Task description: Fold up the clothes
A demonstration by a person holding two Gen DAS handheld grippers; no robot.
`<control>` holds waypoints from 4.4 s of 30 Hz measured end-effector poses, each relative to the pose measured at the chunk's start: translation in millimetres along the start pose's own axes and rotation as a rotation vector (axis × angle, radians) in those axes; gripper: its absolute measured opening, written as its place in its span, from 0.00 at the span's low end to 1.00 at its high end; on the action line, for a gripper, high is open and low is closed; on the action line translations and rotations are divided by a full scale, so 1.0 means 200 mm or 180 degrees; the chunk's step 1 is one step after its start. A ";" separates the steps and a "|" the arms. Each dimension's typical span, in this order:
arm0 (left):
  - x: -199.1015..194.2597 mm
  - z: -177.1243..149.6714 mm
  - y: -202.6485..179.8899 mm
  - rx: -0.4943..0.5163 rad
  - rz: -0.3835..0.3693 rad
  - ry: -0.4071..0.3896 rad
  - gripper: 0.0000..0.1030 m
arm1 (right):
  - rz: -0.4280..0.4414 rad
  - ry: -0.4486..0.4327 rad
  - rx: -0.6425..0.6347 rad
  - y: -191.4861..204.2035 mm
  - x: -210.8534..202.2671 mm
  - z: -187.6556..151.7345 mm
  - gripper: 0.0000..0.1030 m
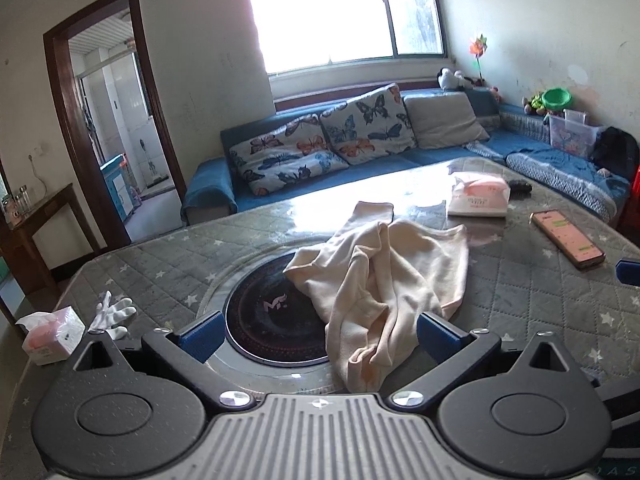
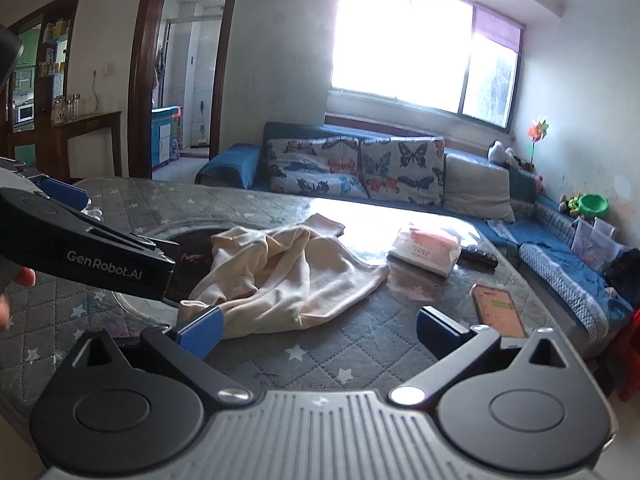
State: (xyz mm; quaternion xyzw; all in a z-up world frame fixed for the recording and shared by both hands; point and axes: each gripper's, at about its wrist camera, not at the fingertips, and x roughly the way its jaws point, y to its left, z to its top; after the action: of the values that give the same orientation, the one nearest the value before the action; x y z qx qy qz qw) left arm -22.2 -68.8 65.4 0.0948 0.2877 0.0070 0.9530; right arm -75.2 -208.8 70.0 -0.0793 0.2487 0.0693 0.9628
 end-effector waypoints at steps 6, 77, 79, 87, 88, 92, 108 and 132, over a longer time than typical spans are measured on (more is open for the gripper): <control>0.12 0.02 0.01 -0.0004 -0.0024 0.0136 1.00 | 0.0049 0.0124 0.0013 -0.01 0.12 0.01 1.00; 1.18 0.29 -0.03 0.0230 -0.0626 0.0809 0.17 | 0.0390 0.0828 0.0199 -0.21 1.09 0.16 0.74; 1.17 0.29 -0.01 0.0213 -0.0624 0.0806 0.14 | 0.0418 0.0843 0.0197 -0.21 1.11 0.17 0.73; 1.11 0.31 0.08 0.0042 -0.0608 0.0735 0.08 | 0.0553 0.0919 0.0177 -0.16 1.18 0.16 0.54; 1.09 0.31 0.10 0.0013 -0.0593 0.0715 0.08 | 0.0561 0.0921 0.0169 -0.15 1.18 0.16 0.53; 1.02 0.31 0.20 -0.0143 -0.0534 0.0631 0.07 | 0.0596 0.0898 0.0171 -0.13 1.20 0.17 0.53; 0.77 0.12 0.64 -0.0756 -0.0282 0.0618 0.07 | 0.0632 0.0947 0.0048 0.04 1.47 0.26 0.17; 0.46 -0.17 0.76 -0.0959 -0.0166 0.0790 0.07 | 0.0893 0.0941 -0.0098 0.24 1.33 0.25 0.37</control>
State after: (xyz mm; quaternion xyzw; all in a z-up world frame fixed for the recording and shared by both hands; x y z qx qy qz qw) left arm 42.6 92.5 15.2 -0.0579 0.4011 0.0369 0.9134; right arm 171.6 -127.7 -22.6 -0.0679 0.3949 0.1942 0.8954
